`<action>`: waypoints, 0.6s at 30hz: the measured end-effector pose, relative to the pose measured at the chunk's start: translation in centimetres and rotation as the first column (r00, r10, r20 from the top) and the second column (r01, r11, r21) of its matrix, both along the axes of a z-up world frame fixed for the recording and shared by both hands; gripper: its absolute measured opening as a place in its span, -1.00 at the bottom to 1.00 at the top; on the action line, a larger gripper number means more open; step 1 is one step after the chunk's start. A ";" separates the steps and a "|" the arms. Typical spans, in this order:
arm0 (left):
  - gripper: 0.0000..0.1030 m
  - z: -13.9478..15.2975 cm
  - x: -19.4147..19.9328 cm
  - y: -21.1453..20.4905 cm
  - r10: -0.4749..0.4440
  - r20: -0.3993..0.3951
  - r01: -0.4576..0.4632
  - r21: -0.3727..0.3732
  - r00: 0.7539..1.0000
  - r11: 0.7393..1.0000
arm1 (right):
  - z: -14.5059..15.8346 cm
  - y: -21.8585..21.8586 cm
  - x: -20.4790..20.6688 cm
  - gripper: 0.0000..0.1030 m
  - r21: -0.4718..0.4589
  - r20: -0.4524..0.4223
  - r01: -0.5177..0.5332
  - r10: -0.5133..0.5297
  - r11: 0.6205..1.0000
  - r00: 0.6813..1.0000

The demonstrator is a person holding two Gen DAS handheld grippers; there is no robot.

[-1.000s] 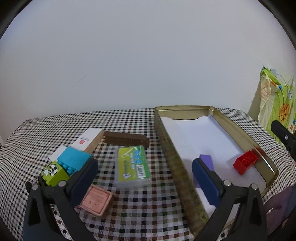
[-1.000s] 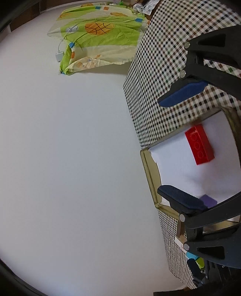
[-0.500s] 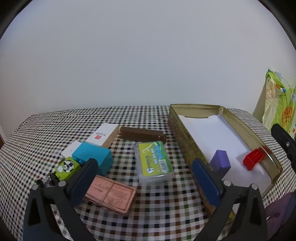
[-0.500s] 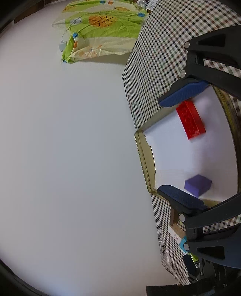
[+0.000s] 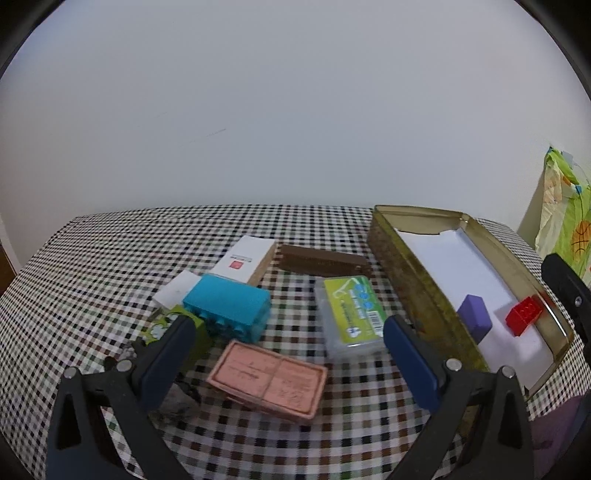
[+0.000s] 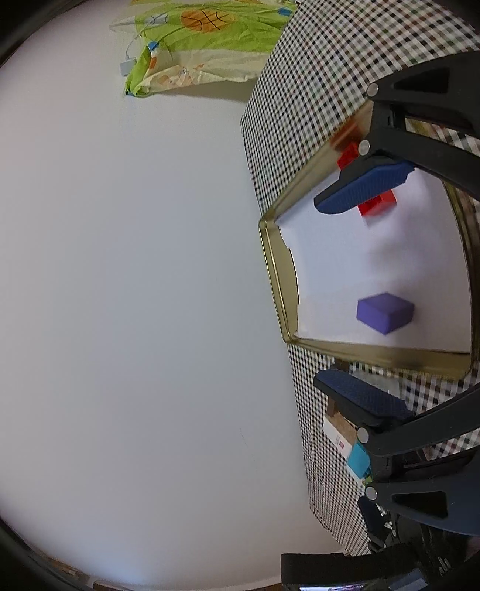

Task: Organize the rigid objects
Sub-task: 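Withdraw both grippers from the tray back toward the objects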

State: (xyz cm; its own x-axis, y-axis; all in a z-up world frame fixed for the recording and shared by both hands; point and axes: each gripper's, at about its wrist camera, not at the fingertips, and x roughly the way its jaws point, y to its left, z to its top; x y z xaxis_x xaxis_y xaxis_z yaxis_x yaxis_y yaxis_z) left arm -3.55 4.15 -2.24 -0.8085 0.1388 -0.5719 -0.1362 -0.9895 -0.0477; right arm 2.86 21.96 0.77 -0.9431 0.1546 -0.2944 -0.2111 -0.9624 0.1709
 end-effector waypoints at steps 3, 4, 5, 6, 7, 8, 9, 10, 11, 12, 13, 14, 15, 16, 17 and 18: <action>0.99 -0.1 -0.1 -0.5 0.007 0.005 -0.007 0.001 1.000 1.000 | 0.0 -0.7 -0.2 0.71 -0.001 0.008 0.000 0.000 1.000 1.000; 0.99 -0.2 -0.2 -0.7 0.010 0.007 -0.010 0.003 1.000 1.000 | 0.0 -0.9 -0.3 0.71 -0.002 0.008 -0.005 0.005 1.000 1.000; 0.99 -0.2 -0.1 -0.9 0.013 0.008 -0.013 0.004 1.000 1.000 | -0.1 -1.2 -0.3 0.71 -0.003 0.008 -0.012 0.012 1.000 1.000; 0.99 -0.3 -0.2 -1.1 0.015 0.009 -0.015 0.004 1.000 1.000 | -0.1 -1.5 -0.4 0.71 -0.002 0.008 -0.018 0.018 1.000 1.000; 0.99 -0.3 -0.2 -1.3 0.017 0.010 -0.017 0.005 1.000 1.000 | -0.1 -1.8 -0.4 0.71 0.000 0.005 -0.023 0.023 1.000 1.000; 0.99 -0.4 -0.2 -1.4 0.018 0.010 -0.018 0.004 1.000 1.000 | -0.1 -2.1 -0.4 0.71 0.003 0.004 -0.028 0.028 1.000 1.000; 0.99 -0.4 -0.2 -1.6 0.020 0.009 -0.020 0.004 1.000 1.000 | -0.1 -2.5 -0.4 0.71 0.004 0.004 -0.035 0.035 0.999 0.999; 0.99 -0.4 -0.2 -1.9 0.023 0.010 -0.023 0.005 1.000 1.000 | -0.1 -2.7 -0.5 0.71 0.002 -0.006 -0.069 0.069 0.998 0.998; 0.99 -0.5 -0.2 -2.1 0.024 0.011 -0.024 0.007 1.000 1.000 | -0.1 -3.0 -0.5 0.71 0.004 -0.004 -0.074 0.074 0.997 0.997; 0.99 -0.5 -0.2 -2.3 0.026 0.013 -0.026 0.009 1.000 1.000 | -0.1 -3.2 -0.5 0.71 0.008 -0.002 -0.078 0.078 0.997 0.997; 0.99 -0.5 -0.1 -2.5 0.028 0.015 -0.028 0.009 0.999 1.000 | -0.1 -3.5 -0.6 0.71 0.011 -0.001 -0.081 0.081 0.997 0.997; 0.99 -0.5 -0.1 -2.7 0.030 0.016 -0.030 0.008 0.999 1.000 | -0.1 -3.6 -0.6 0.71 0.012 -0.001 -0.084 0.084 0.996 0.996; 0.99 -0.5 -0.1 -2.9 0.033 0.014 -0.033 0.003 0.999 0.999 | -0.1 -3.9 -0.6 0.71 0.014 -0.001 -0.090 0.090 0.996 0.996; 0.99 -0.4 -0.1 -3.1 0.037 0.011 -0.037 -0.003 0.999 0.999 | -0.1 -4.1 -0.6 0.71 0.015 0.000 -0.094 0.094 0.995 0.996; 0.99 -0.4 0.0 -3.5 0.044 0.008 -0.044 -0.006 0.999 0.999 | -0.1 -4.3 -0.6 0.71 0.015 0.000 -0.098 0.098 0.995 0.995; 0.99 -0.5 0.0 -3.7 0.048 0.009 -0.048 -0.005 0.999 0.999 | -0.3 -4.4 -1.0 0.71 0.014 0.003 -0.101 0.101 0.995 0.995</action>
State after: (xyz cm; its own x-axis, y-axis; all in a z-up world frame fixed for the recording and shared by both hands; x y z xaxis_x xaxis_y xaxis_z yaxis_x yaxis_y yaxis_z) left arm -3.57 0.43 -2.70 -0.8091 0.0973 -0.5795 -0.0882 -0.9951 -0.0439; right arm 1.90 17.57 0.51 -0.9535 0.0632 -0.2948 -0.1134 -0.9811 0.1567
